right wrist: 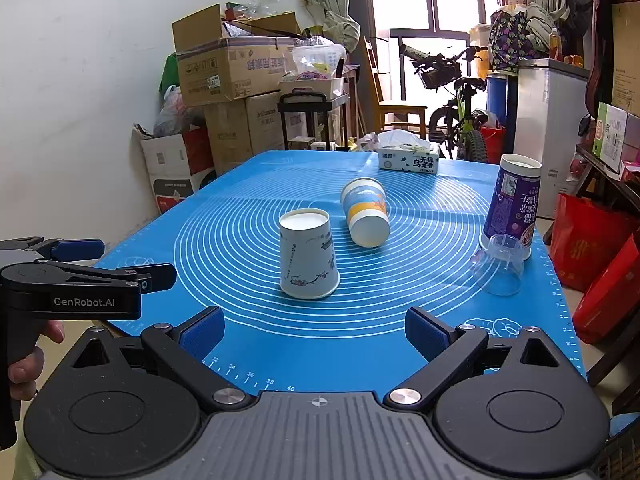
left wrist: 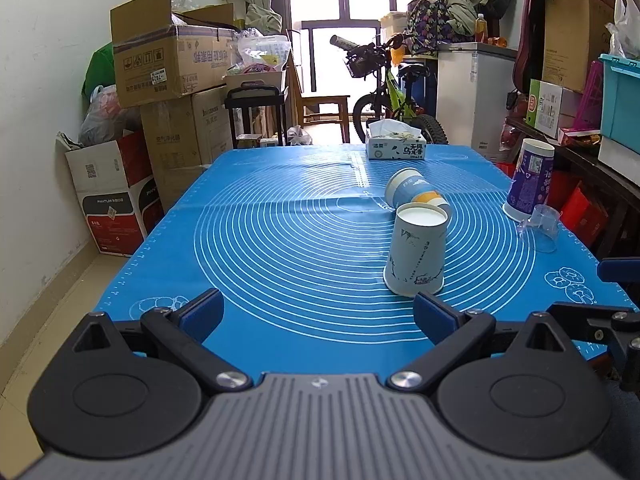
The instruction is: Flip cup upside down
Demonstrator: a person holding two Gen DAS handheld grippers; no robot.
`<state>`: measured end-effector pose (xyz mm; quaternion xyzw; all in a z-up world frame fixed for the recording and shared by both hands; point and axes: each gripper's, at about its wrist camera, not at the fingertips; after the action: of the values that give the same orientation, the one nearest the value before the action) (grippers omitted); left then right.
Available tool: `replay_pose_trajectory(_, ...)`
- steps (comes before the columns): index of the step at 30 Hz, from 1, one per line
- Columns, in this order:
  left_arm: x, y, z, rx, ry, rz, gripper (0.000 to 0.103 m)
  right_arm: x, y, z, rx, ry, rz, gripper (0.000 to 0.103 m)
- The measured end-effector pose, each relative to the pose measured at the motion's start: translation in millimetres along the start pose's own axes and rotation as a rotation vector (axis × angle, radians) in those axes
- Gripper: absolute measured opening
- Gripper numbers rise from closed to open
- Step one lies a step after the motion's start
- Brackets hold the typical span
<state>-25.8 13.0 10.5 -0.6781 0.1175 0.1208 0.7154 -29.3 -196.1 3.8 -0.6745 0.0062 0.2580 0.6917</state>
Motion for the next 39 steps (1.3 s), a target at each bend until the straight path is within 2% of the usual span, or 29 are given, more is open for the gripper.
replay_pose_trajectory(39, -1.1, -2.1, -0.9, 0.003, -0.001, -0.002, 0.1, -0.5, 2.2, -0.2, 0.014, -0.002, 0.01, 0.098)
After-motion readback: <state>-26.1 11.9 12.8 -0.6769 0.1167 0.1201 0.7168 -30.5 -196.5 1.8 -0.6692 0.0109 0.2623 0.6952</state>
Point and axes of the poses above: each gripper's, at about its wrist camera, not at the fingertips, and x roughly the way its jaws point, z to its left, y to its underside, and after that the axes turned 11 degrees about -z, right-handed
